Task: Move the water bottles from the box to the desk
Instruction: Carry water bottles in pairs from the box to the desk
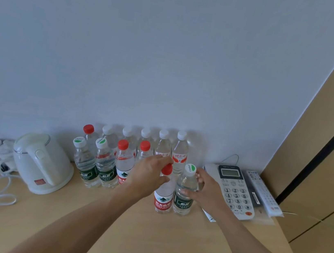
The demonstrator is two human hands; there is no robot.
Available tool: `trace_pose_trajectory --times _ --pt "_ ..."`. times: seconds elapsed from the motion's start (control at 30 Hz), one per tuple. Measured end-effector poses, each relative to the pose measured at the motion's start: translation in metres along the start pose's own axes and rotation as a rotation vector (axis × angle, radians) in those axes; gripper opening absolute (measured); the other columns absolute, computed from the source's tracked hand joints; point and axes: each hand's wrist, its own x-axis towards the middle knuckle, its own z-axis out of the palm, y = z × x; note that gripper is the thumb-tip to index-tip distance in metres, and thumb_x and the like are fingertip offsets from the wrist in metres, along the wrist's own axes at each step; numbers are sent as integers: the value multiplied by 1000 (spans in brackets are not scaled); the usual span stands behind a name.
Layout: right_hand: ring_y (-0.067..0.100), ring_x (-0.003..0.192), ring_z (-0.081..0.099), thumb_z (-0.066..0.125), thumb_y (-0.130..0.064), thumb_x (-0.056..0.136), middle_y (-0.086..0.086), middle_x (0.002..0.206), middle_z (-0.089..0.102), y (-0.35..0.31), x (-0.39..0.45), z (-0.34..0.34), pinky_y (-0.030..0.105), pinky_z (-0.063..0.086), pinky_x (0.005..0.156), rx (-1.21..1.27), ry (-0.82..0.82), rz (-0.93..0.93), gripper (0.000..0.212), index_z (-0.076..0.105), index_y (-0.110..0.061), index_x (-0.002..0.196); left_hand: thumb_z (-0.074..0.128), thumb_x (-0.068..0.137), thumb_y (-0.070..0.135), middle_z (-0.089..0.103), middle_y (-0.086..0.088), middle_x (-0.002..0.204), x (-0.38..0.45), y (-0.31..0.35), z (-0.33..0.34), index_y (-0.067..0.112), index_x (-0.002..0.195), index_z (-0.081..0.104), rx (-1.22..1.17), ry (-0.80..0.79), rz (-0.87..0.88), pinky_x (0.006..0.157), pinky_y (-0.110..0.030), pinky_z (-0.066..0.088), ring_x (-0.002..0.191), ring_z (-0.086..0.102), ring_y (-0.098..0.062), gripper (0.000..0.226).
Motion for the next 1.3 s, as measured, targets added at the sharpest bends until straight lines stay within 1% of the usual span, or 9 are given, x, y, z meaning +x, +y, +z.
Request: trace_pose_trajectory --times 0.1,0.23,0.37,0.63,0.77,0.93,1.1,1.2,1.3 --pt "-6 85 55 90 -26 66 -19 92 61 2 -3 0 18 40 77 0 11 -8 57 60 -29 114 81 81 38 68 1 102 8 4 -4 26 117 66 192 12 3 83 -33 48 97 60 -21 41" --pt "-7 98 53 90 -27 67 -20 102 62 -1 -5 -1 14 40 77 -15 8 -13 59 57 -34 115 83 76 43 64 0 103 18 3 -5 31 114 67 258 49 2 86 -29 32 102 54 -22 43" --pt "-13 99 50 90 -27 68 -24 102 59 -2 -6 0 9 36 75 -24 21 -7 60 53 -41 113 80 78 46 64 -1 104 35 2 -5 33 111 66 314 36 26 101 -33 32 107 53 -20 38" --pt "-14 98 49 89 -29 68 -26 102 58 0 -7 1 10 37 76 -50 33 1 60 53 -40 114 76 83 43 58 -5 111 68 -1 -7 33 107 68 403 6 -48 98 -36 31 105 46 -28 27" --pt "-15 96 49 89 -28 68 -29 100 57 0 -7 2 10 36 76 -51 50 -5 58 52 -42 111 75 85 40 58 -4 114 76 -8 -10 35 109 69 418 -19 -78 97 -35 27 112 48 -27 25" --pt "-17 96 48 90 -29 68 -31 100 57 1 -6 2 8 34 75 -47 53 -5 60 51 -44 111 76 85 41 62 -3 111 78 -15 -15 34 116 68 452 -29 -61 98 -39 24 115 48 -21 32" --pt "-18 96 48 90 -29 68 -32 100 56 2 -5 2 7 34 76 -44 57 -13 61 49 -48 109 74 87 40 62 -3 114 77 -12 -15 36 117 66 454 -52 -64 101 -41 24 118 47 -21 32" --pt "-14 96 49 90 -29 69 -30 101 57 3 -4 3 9 34 76 -41 58 -20 60 49 -48 109 73 87 41 63 -4 116 77 -11 -14 36 120 64 457 -56 -70 101 -42 24 119 48 -21 34" --pt "-4 96 52 89 -26 70 -24 104 60 3 2 2 9 35 76 -35 60 -22 58 54 -40 114 74 87 43 62 -6 121 76 -14 -13 35 130 59 446 -54 -85 103 -42 24 123 48 -22 47"
